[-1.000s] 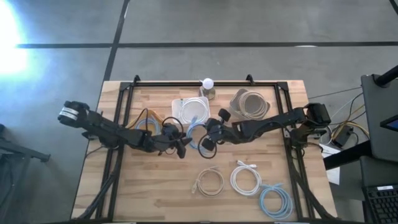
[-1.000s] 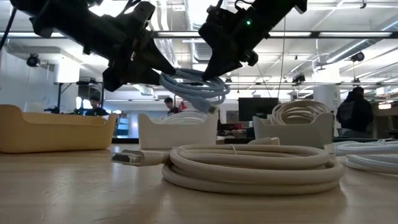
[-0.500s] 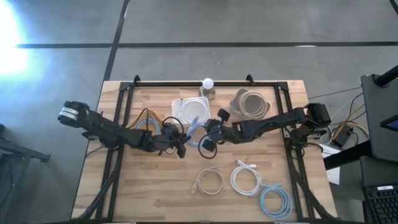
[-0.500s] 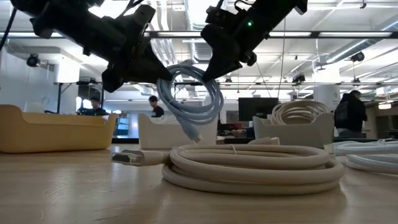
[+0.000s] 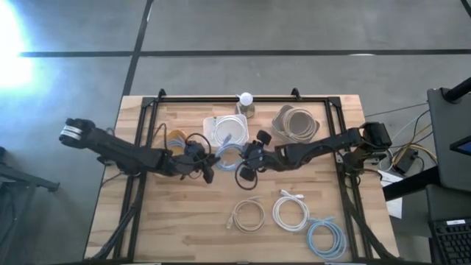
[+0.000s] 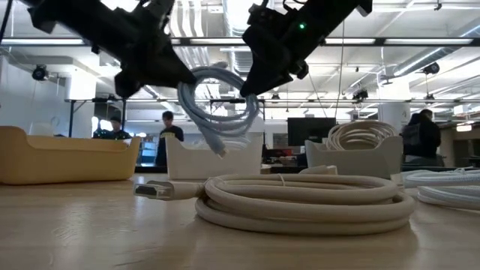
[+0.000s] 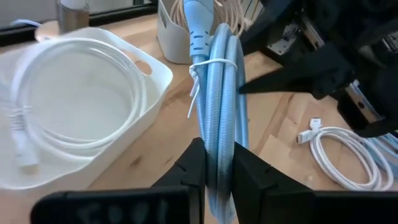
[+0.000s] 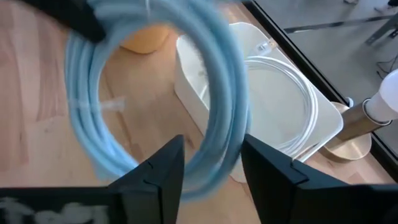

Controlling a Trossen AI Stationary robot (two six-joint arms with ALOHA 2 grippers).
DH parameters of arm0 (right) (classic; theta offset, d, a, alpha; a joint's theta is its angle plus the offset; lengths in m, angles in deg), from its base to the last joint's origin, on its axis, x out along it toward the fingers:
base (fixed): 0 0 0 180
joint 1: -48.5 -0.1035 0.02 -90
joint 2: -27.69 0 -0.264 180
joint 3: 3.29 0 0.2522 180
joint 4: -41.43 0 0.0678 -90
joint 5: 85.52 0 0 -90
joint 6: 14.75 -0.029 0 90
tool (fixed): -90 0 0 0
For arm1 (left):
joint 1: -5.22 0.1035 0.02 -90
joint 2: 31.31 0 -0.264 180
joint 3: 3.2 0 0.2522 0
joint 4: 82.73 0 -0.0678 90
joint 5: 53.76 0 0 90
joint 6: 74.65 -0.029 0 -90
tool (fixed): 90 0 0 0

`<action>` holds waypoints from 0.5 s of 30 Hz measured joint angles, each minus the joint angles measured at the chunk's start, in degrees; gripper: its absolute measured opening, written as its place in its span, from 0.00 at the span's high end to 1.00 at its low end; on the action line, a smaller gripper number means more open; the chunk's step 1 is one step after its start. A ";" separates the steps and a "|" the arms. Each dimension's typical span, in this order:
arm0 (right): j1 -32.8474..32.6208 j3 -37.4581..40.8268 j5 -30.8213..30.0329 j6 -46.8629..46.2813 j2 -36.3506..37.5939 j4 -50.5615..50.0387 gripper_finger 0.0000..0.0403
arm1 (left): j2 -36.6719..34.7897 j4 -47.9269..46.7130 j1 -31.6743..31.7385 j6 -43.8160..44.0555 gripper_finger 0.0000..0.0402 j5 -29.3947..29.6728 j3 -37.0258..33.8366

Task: Sort HDMI cables
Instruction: Put the top blue hdmi cable into the yellow bin

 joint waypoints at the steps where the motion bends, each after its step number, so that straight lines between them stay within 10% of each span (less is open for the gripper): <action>1: -0.11 0.00 -0.01 0.07 0.00 -0.02 0.60 | -1.44 -1.98 0.00 0.02 0.89 0.06 0.06; 15: -0.66 0.04 -0.45 0.08 0.00 -0.16 0.55 | -19.84 -42.44 0.00 4.02 0.89 4.07 10.07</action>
